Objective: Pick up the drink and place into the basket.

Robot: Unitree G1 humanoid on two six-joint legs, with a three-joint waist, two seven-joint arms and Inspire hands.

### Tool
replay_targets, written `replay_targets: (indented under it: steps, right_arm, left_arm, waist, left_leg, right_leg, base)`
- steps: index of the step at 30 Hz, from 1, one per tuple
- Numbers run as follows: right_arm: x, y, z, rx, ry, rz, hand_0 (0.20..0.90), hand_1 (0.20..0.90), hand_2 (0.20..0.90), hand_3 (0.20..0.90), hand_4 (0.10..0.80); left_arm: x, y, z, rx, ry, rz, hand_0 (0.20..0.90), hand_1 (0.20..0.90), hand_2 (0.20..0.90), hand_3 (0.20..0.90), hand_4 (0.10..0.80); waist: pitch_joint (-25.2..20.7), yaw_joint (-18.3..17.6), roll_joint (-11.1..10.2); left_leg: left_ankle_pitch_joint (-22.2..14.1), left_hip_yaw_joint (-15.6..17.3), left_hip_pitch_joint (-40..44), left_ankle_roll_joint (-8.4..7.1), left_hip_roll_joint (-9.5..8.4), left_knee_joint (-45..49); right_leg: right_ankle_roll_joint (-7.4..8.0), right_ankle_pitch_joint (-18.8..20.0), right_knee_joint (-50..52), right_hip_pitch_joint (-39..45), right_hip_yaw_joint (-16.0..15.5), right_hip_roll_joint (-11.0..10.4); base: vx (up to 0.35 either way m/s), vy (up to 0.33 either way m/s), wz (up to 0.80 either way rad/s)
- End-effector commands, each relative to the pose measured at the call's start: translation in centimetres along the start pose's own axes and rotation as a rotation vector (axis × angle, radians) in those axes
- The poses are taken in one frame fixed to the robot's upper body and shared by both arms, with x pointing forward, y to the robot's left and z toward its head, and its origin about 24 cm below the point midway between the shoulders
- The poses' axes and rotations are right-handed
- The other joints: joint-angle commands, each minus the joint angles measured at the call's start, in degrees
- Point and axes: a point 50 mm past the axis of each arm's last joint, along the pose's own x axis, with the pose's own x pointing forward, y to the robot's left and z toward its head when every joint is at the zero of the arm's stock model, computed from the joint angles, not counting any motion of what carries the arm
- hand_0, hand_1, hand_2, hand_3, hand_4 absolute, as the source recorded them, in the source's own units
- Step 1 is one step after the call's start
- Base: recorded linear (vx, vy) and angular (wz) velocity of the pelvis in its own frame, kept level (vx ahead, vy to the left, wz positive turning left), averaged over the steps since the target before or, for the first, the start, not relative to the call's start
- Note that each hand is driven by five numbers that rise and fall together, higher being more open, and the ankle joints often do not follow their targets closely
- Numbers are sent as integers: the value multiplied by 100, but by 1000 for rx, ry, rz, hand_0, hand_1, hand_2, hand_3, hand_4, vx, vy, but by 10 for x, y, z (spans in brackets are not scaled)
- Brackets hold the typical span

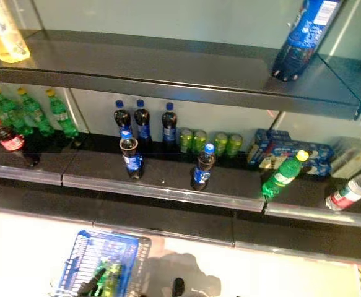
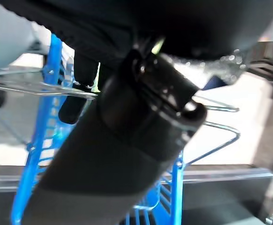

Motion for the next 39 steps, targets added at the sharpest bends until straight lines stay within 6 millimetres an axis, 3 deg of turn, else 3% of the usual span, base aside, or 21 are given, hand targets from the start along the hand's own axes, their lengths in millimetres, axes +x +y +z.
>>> replay_targets:
  steps: [1,3,5,7,9,10,11,12,14,15,17,19,21,23,24,25,27,29,32,36,39]
  right_arm:
    - [2,4,23,-120,-79,-4,900,900,900,900,800]
    - [2,9,26,-74,-73,-23,900,900,900,900,800]
    - [2,13,30,-54,-99,-26,900,900,900,900,800]
    - [2,12,34,-74,-136,-26,900,900,900,900,800]
    - [2,7,34,-52,-137,-40,900,900,900,900,800]
    - [2,6,32,-45,-137,-46,900,900,900,900,800]
    - [2,7,32,-45,-137,-46,900,900,900,900,800]
    - [2,8,33,-66,-149,-54,900,900,900,900,800]
    - [2,8,35,-82,-148,-58,900,900,900,900,800]
    - [3,10,39,-131,-148,-53,900,900,900,900,800]
    - [3,12,42,-174,-151,-44,900,900,900,900,800]
    - [2,15,43,-197,-154,-19,900,900,900,900,800]
    - [2,15,45,-166,-166,-6,900,900,900,900,800]
    - [2,14,42,-115,-161,-6,900,900,900,900,800]
    - [1,13,41,-105,-163,-8,900,900,900,900,800]
    - [1,13,41,-105,-163,-8,900,900,900,900,800]
    - [2,9,47,-114,-174,-11,900,900,900,900,800]
    - [2,5,52,-120,-182,-13,900,900,900,900,800]
    - [2,6,57,-126,-183,-21,900,900,900,900,800]
    - [3,17,57,-141,-188,-22,900,900,900,900,800]
    - [3,22,54,-160,-176,-9,900,900,900,900,800]
  left_arm:
    - [0,19,31,-3,-154,24,300,300,300,200,100]
    - [1,21,33,0,-150,37,300,300,300,200,100]
    - [3,19,41,16,-164,39,300,300,300,200,100]
    - [4,17,48,31,-174,23,300,300,300,200,100]
    - [5,6,56,0,-196,-2,300,300,300,200,100]
    - [5,-3,57,-2,-204,-27,300,300,300,200,100]
    - [5,-3,58,-2,-204,-27,300,300,300,200,100]
    - [6,-17,60,-2,-204,-58,300,300,300,200,100]
    - [6,-20,62,-10,-204,-60,300,300,300,200,100]
    - [6,-21,65,-35,-205,-54,300,300,300,200,100]
    - [5,-21,66,-34,-209,-55,300,300,300,200,100]
    - [5,-21,65,-38,-214,-46,300,300,300,200,100]
    - [6,-21,58,-9,-195,-45,300,300,300,200,100]
    - [5,-23,51,39,-179,-53,300,300,300,200,100]
    - [5,-24,47,51,-172,-56,300,300,300,200,100]
    - [5,-24,47,51,-172,-56,300,300,300,200,100]
    - [4,-19,37,65,-154,-49,300,300,300,200,100]
    - [3,-7,30,62,-137,-30,300,300,300,200,100]
    - [2,3,27,61,-133,-19,300,300,300,200,100]
    - [2,3,28,41,-139,-26,300,300,300,200,100]
    - [3,-1,30,35,-147,-30,300,300,300,200,100]
  waist:
    - [-13,136,195]
    - [17,101,216]
    - [90,-2,240]
    - [114,-64,279]
    - [97,-93,310]
    - [92,-67,320]
    - [103,-71,323]
    - [101,-69,330]
    - [144,-71,367]
    - [148,-63,417]
    - [121,-43,442]
    - [42,0,357]
    - [67,42,206]
    - [133,-1,77]
    - [180,18,27]
    - [180,18,27]
    - [206,121,12]
    - [170,212,122]
    - [103,338,309]
    - [93,406,390]
    - [110,403,332]
  left_leg:
    - [273,-676,-516,-206,-425,374]
    - [304,-634,-437,-191,-386,266]
    - [310,-456,-302,-85,-246,161]
    - [300,-365,-205,-48,-114,76]
    - [294,-285,-211,-88,31,131]
    - [271,-272,-235,-134,90,192]
    - [270,-277,-222,-134,93,191]
    - [114,-305,-168,-270,239,269]
    - [41,-268,-46,-353,391,269]
    - [46,-180,111,-518,747,238]
    - [114,-141,144,-670,1013,245]
    - [317,-5,2,-882,1409,378]
    - [661,243,-361,-918,1657,793]
    - [964,793,-689,-870,1814,1236]
    - [831,801,-760,-798,1652,1435]
    - [830,800,-760,-798,1652,1436]
    - [393,596,-794,-588,1014,1492]
    - [246,440,-773,-456,433,1313]
    - [325,89,-615,-374,-119,629]
    - [596,-1,-630,-363,-422,179]
    - [551,148,-759,-289,-423,306]
  right_leg:
    - [604,-397,109,868,86,54]
    - [671,-405,846,674,-7,103]
    - [1040,98,2433,52,-25,154]
    - [1207,318,3225,-366,100,71]
    - [1165,265,2445,-243,131,-396]
    - [1119,363,1713,9,142,-773]
    - [1119,366,1701,29,136,-770]
    - [1203,965,390,97,328,-1576]
    - [1284,1140,204,138,350,-1770]
    - [1374,937,215,201,253,-1839]
    - [1359,477,168,360,80,-1711]
    - [1180,-27,113,569,-111,-1348]
    - [986,-128,-21,689,-321,-1127]
    - [779,-127,-217,837,-661,-938]
    - [746,-93,-307,907,-764,-919]
    - [746,-93,-308,907,-765,-919]
    - [736,-19,-432,932,-764,-861]
    - [708,11,-518,979,-691,-679]
    - [697,-55,-549,1057,-618,-373]
    - [670,-314,-169,1103,-618,-60]
    - [727,-370,513,975,-660,28]
  base:
    - [79,-65,-57]
    - [75,-66,-43]
    - [52,-145,-26]
    - [12,-231,-39]
    - [12,-402,-19]
    - [2,-307,11]
    - [39,-576,27]
    - [45,-520,24]
    - [34,-524,-11]
    - [18,-532,-41]
    - [22,-596,-49]
    - [-5,-690,-49]
    - [-62,-715,-25]
    - [-67,-622,9]
    - [-30,-299,26]
    - [-12,-262,24]
    - [28,-295,-4]
    - [131,-293,-37]
    - [201,-182,-63]
    - [230,-180,-40]
    - [193,-149,11]
